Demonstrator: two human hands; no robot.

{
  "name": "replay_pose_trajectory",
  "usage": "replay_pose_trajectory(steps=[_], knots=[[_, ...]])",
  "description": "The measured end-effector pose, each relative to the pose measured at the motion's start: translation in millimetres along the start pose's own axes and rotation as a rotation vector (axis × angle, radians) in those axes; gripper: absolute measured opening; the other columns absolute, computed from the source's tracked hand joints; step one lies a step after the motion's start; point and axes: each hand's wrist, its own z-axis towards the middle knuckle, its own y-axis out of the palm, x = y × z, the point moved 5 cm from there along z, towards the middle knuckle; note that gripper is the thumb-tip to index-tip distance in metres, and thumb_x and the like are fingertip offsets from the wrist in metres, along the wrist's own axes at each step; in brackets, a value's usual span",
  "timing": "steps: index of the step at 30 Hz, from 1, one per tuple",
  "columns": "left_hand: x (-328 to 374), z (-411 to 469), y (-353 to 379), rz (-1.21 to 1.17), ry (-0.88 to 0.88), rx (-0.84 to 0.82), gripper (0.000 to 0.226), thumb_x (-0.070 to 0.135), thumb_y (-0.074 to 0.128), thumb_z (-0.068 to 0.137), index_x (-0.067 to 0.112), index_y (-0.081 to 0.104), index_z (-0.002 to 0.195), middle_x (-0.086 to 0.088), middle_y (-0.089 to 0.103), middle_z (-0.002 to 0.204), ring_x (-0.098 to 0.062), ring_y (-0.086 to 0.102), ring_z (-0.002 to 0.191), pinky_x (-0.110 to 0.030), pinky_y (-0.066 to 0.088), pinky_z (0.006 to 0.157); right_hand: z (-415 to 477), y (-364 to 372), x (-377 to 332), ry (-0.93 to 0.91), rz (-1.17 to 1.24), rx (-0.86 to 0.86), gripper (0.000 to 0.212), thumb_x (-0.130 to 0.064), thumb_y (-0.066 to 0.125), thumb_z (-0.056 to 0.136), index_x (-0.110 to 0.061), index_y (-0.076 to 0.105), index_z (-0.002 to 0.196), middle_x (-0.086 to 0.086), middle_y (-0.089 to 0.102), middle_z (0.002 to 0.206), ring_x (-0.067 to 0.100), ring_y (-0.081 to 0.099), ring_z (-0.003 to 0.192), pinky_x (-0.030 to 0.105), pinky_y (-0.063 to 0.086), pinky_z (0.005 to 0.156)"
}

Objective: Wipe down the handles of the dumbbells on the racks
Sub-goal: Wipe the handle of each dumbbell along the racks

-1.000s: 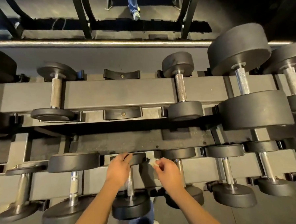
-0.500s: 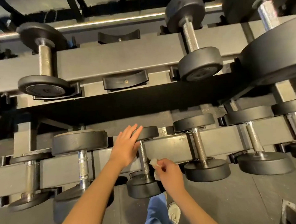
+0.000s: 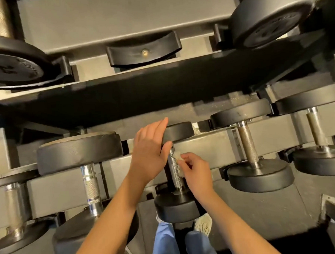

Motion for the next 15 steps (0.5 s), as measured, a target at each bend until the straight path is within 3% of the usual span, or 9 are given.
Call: replay_pose_trajectory(steps=[4, 8, 12, 15], knots=[[-2, -1, 1, -0.031, 0.014, 0.011, 0.063, 0.040, 0.037, 0.091, 0.019, 0.025, 0.149, -0.002, 0.042, 0.143, -0.020, 0.038, 0.131, -0.043, 0.029, 0.111, 17, 5, -10, -0.015, 0.047, 0.032, 0.012, -0.018, 0.064, 0.090, -0.011, 0.069, 0.098, -0.003, 0.068, 0.090, 0.010, 0.061, 0.082, 0.023, 0.048, 0.077], [-3, -1, 2, -0.037, 0.041, 0.027, 0.061, 0.038, 0.039, 0.092, 0.016, 0.027, 0.148, -0.004, 0.042, 0.143, -0.021, 0.039, 0.131, -0.044, 0.030, 0.110, 24, 9, -12, -0.016, 0.100, 0.065, 0.009, -0.015, 0.064, 0.089, -0.014, 0.064, 0.080, -0.005, 0.064, 0.073, 0.007, 0.059, 0.069, 0.019, 0.046, 0.065], [-4, -1, 4, -0.035, 0.039, 0.026, 0.062, 0.038, 0.039, 0.091, 0.016, 0.027, 0.148, -0.004, 0.043, 0.144, -0.022, 0.039, 0.132, -0.045, 0.031, 0.110, 6, 5, 9, 0.043, 0.053, -0.099, 0.017, -0.014, 0.068, 0.087, -0.019, 0.058, 0.074, -0.015, 0.056, 0.064, -0.001, 0.052, 0.060, 0.012, 0.038, 0.059], [-4, 0, 4, -0.036, 0.022, 0.009, 0.064, 0.039, 0.037, 0.090, 0.018, 0.025, 0.149, -0.003, 0.041, 0.145, -0.021, 0.037, 0.134, -0.044, 0.029, 0.112, 0, 3, 16, 0.061, -0.022, -0.166, 0.018, -0.012, 0.068, 0.086, -0.018, 0.058, 0.072, -0.010, 0.059, 0.067, 0.000, 0.053, 0.060, 0.008, 0.037, 0.054]])
